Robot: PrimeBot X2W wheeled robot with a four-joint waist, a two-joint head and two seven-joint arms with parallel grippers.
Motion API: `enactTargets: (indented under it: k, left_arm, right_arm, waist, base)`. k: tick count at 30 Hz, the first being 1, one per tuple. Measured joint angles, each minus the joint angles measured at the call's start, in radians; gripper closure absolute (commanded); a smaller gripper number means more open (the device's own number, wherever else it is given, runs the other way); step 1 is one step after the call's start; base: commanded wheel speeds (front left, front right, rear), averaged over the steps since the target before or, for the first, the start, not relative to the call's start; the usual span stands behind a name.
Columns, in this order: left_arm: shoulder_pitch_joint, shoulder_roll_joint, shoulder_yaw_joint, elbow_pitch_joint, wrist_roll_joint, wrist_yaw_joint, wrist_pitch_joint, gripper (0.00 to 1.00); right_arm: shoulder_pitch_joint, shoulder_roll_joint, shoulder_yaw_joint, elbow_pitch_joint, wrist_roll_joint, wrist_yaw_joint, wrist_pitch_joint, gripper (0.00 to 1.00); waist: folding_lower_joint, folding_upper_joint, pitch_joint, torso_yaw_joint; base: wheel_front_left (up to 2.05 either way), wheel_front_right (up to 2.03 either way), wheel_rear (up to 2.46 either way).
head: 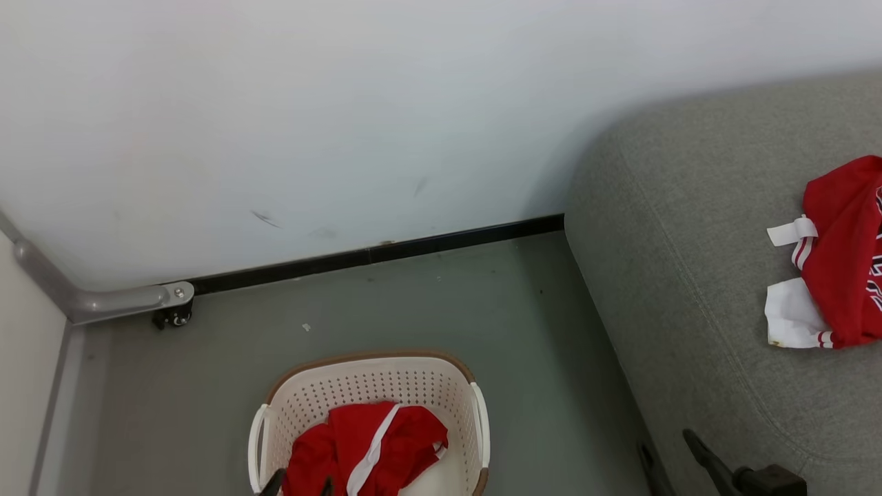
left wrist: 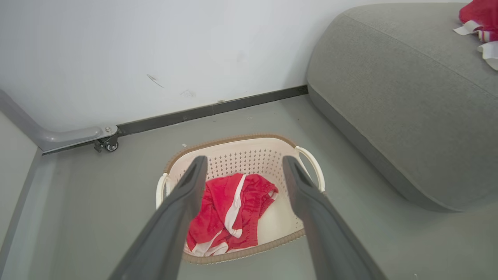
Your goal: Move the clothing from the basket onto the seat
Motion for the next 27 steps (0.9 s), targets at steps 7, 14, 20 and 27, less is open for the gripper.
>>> enactTargets:
  k: [7, 14, 20, 27]
  left_arm:
    - [-0.037, 0.000, -0.026, 0.046, 0.034, -0.017, 0.000, 0.00]
    - [-0.128, 0.007, -0.040, 0.104, 0.067, -0.027, 0.000, 0.00]
    - [-0.211, 0.026, -0.043, 0.152, 0.086, -0.035, 0.000, 0.00]
    - [-0.296, 0.034, -0.043, 0.214, 0.103, -0.035, 0.002, 0.00]
  right_arm:
    - [0.000, 0.001, -0.010, -0.037, 0.000, 0.000, 0.000, 0.00]
    - [-0.002, 0.003, -0.013, -0.086, 0.000, 0.000, 0.000, 0.00]
    - [-0.009, 0.003, -0.009, -0.130, 0.005, 0.000, 0.000, 0.00]
    - [-0.051, 0.003, 0.014, -0.171, 0.031, 0.000, 0.000, 0.00]
  waist:
    - [0.0000, 0.0000, 0.051, -0.013]
    - [0.0000, 0.0000, 0.122, -0.035]
    - [0.0000, 0.0000, 0.183, -0.056]
    - [0.0000, 0.0000, 0.253, -0.080]
  base:
    - [0.00, 0.00, 0.00]
    - [0.00, 0.00, 0.00]
    - [0.00, 0.00, 0.00]
    - [0.00, 0.00, 0.00]
